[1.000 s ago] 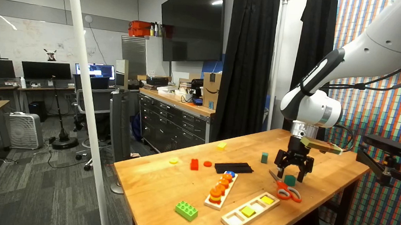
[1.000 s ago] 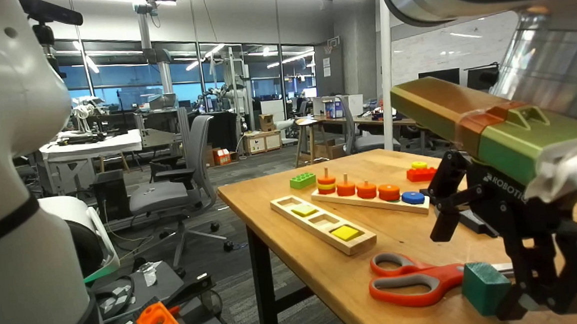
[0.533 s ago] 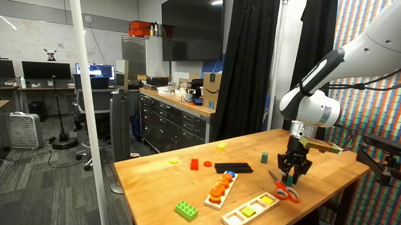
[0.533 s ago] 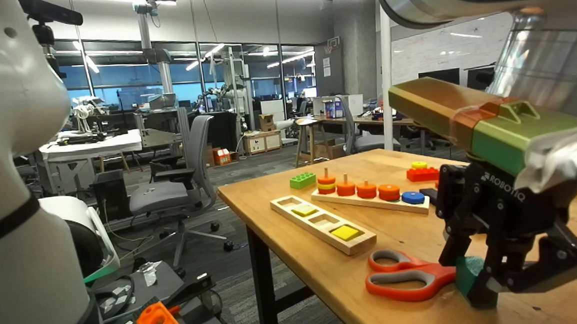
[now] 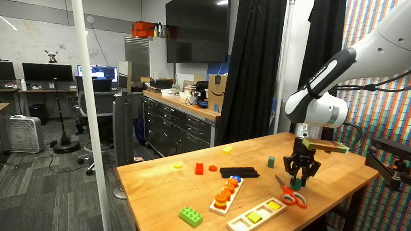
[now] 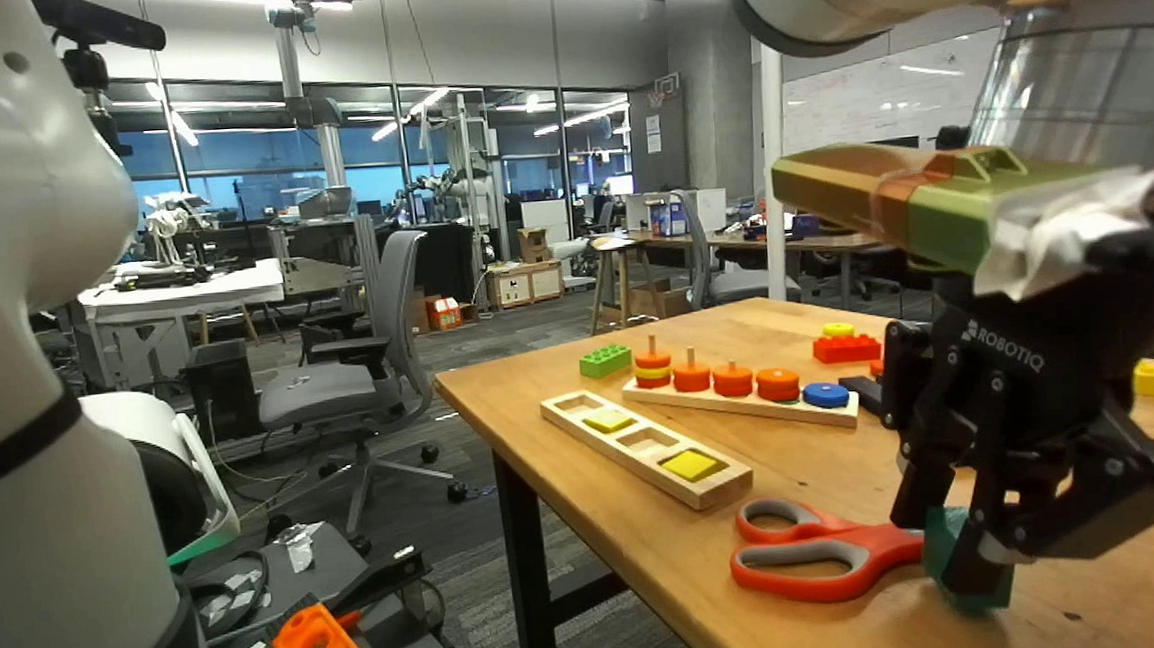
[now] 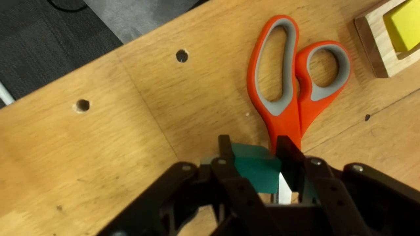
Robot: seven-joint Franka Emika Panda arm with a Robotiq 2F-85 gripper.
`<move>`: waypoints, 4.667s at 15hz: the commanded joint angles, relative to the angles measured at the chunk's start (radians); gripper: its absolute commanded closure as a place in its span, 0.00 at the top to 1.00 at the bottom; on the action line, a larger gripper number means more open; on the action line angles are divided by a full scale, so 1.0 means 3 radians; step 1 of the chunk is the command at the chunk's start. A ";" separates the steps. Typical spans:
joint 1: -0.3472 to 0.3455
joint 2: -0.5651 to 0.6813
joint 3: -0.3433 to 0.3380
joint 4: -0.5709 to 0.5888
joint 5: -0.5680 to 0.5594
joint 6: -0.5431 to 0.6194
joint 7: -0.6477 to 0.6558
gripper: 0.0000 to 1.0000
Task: Put the green block on the square compartment on the box
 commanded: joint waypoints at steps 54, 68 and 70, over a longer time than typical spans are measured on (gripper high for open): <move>0.0888 -0.0185 0.0628 -0.0113 0.0365 -0.0671 -0.0187 0.23; 0.0862 -0.0096 0.0630 -0.0060 0.0325 -0.0662 -0.0087 0.71; 0.0860 -0.0107 0.0633 -0.0067 0.0311 -0.0659 -0.0058 0.87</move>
